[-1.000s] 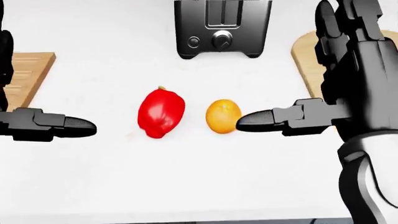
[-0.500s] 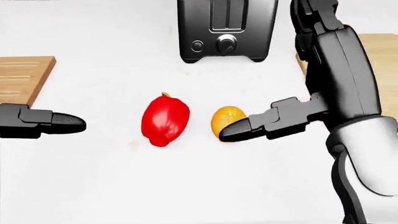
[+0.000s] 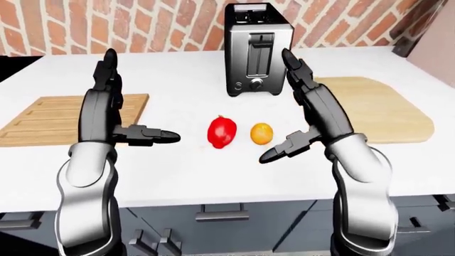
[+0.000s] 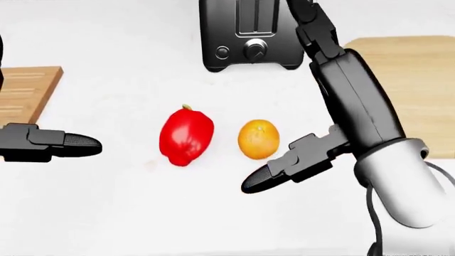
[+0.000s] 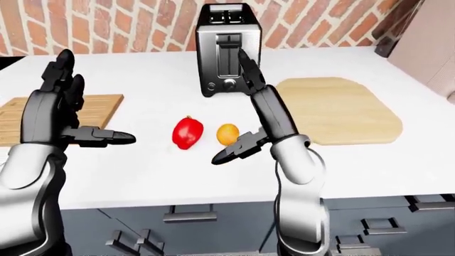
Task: Place the tangerine and the bell pepper on separate cutting boards.
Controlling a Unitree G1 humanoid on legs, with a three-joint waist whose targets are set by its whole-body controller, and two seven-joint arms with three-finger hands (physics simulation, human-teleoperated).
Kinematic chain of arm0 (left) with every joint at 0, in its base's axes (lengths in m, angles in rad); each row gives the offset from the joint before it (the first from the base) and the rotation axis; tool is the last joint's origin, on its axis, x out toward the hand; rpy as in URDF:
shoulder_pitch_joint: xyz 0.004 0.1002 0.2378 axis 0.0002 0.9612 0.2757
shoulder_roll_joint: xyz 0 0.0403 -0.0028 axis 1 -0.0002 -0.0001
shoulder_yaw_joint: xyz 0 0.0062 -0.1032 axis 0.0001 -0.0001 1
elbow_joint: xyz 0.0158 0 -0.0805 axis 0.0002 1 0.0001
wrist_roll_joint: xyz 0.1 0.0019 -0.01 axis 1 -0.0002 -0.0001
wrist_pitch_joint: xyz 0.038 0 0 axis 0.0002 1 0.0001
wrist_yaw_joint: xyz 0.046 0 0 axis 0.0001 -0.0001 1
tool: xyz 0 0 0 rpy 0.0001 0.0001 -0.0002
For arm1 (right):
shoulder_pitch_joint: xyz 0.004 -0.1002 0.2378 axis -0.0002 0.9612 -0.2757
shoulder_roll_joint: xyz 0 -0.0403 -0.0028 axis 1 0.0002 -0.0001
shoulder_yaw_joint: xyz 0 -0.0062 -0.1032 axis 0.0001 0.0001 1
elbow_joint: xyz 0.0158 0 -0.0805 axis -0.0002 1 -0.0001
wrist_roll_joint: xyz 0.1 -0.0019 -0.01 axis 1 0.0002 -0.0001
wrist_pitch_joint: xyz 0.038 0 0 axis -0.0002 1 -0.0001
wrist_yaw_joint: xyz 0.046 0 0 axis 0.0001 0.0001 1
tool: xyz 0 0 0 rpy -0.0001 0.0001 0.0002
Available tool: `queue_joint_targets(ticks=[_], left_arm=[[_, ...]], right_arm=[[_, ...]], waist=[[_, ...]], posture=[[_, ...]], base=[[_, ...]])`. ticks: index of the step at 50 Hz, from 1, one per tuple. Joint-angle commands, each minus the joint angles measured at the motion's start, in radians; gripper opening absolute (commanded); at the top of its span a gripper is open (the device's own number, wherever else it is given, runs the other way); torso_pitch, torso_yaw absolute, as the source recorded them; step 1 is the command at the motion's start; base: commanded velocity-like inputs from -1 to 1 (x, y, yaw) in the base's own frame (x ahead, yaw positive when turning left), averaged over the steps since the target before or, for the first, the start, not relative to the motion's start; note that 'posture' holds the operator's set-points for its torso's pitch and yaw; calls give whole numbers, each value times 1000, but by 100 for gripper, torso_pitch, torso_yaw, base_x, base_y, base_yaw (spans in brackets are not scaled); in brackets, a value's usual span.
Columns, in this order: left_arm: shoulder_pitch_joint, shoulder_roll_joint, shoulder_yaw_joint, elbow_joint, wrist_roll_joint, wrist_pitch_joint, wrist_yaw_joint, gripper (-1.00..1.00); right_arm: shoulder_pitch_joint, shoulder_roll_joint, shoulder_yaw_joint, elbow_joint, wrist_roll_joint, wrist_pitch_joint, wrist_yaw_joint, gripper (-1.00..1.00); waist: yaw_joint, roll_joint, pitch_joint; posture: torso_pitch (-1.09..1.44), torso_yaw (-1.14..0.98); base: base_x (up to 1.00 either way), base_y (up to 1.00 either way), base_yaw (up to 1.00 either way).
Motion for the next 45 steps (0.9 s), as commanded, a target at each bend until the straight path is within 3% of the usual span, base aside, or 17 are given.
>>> queue_joint_targets(ticks=[1,34,45], left_arm=[[-26,11,8,-29,3,-29,7,100],[-19,17,15,-38,4,-24,2,100],[-14,12,13,-28,7,-37,6,100]], right_arm=[[-20,4,-2,-20,-24,-44,5,100],[6,53,13,134,-61,-162,15,100],[18,53,7,156,-47,-176,1,78]], waist=[[-1,3,-22],[-1,8,-28],[0,7,-30]], posture=[[0,0],[0,0],[0,0]], base=[[0,0,0],[0,0,0],[0,0,0]])
